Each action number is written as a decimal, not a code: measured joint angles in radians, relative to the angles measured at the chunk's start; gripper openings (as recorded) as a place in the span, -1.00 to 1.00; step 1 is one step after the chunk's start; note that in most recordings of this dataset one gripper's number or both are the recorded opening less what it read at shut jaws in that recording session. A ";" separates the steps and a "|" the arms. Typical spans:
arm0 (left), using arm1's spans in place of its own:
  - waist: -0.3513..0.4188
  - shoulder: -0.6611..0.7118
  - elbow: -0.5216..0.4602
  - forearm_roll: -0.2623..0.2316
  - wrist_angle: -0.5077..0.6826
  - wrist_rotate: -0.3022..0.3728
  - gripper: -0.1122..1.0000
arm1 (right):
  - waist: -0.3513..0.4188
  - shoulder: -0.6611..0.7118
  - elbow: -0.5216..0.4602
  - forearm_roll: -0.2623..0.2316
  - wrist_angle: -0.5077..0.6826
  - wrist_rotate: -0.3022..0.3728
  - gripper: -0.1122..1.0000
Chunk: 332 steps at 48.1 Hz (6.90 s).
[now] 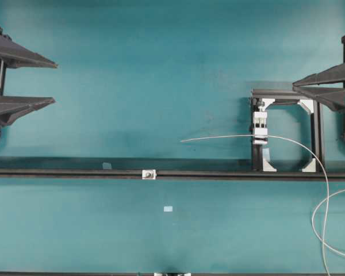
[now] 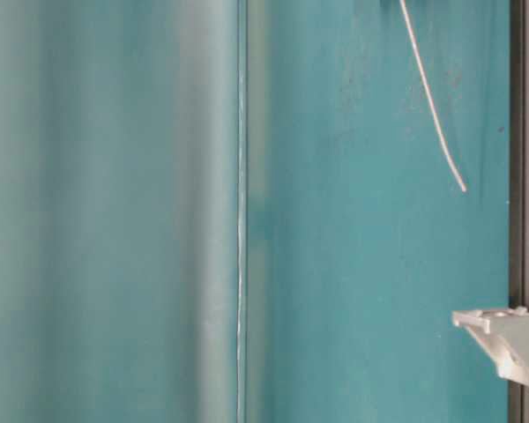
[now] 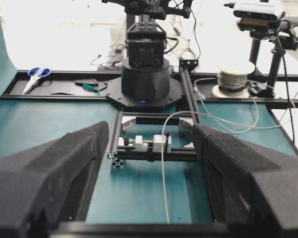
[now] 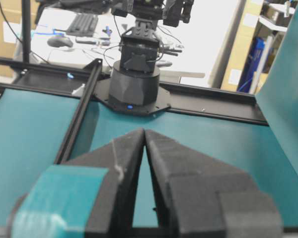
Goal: Insert the wire into the hole on the left side and pull it with the left arm.
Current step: 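Move the right gripper toward the white wire near the fixture, then lower the open right gripper around the white wire's free end, then close the right gripper on the white wire near its tip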
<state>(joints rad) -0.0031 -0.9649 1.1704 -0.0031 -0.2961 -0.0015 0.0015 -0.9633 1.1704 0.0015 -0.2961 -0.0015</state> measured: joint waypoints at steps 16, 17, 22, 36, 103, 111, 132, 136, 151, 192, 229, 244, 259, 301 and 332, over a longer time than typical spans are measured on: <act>0.006 0.008 0.028 -0.031 -0.044 -0.002 -0.79 | -0.031 0.006 0.025 0.000 0.003 0.026 -0.75; 0.006 0.009 0.028 -0.032 -0.049 -0.002 -0.74 | -0.032 0.009 0.025 0.002 0.002 0.026 -0.75; 0.011 0.021 0.029 -0.032 -0.063 0.000 -0.54 | -0.037 0.026 0.025 0.002 0.005 0.038 -0.74; 0.052 0.130 0.028 -0.035 -0.094 -0.003 0.20 | -0.037 0.078 0.025 0.002 0.009 0.063 0.24; 0.086 0.255 0.097 -0.035 -0.103 -0.003 0.29 | -0.026 0.497 -0.092 0.000 0.009 0.181 0.24; 0.087 0.333 0.089 -0.035 -0.104 -0.003 0.28 | -0.015 0.574 -0.114 0.002 0.006 0.189 0.24; 0.087 0.448 0.081 -0.035 -0.160 -0.002 0.28 | 0.015 0.701 -0.133 0.002 -0.034 0.224 0.24; 0.089 0.468 0.078 -0.035 -0.160 -0.002 0.28 | 0.020 0.723 -0.137 0.002 -0.046 0.224 0.24; 0.091 0.540 0.055 -0.034 -0.161 -0.002 0.28 | 0.031 0.802 -0.164 0.002 -0.051 0.238 0.24; 0.092 0.588 0.040 -0.035 -0.198 0.005 0.28 | 0.069 0.956 -0.235 0.002 -0.025 0.290 0.23; 0.092 0.588 0.038 -0.035 -0.198 0.005 0.28 | 0.071 1.025 -0.253 0.002 -0.006 0.290 0.22; 0.092 0.588 0.038 -0.035 -0.198 0.005 0.28 | 0.071 1.034 -0.262 0.002 -0.006 0.290 -0.60; 0.094 0.588 0.037 -0.035 -0.198 0.006 0.28 | 0.071 1.034 -0.261 0.002 -0.006 0.290 -0.70; 0.094 0.588 0.032 -0.035 -0.198 0.005 0.28 | 0.058 0.790 -0.264 -0.002 0.183 0.284 -0.70; 0.094 0.589 0.014 -0.035 -0.198 -0.006 0.28 | 0.044 0.607 -0.241 -0.005 0.314 0.285 -0.70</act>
<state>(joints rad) 0.0905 -0.3758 1.1842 -0.0383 -0.4939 -0.0077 0.0460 -0.3559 0.9296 -0.0031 0.0184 0.2838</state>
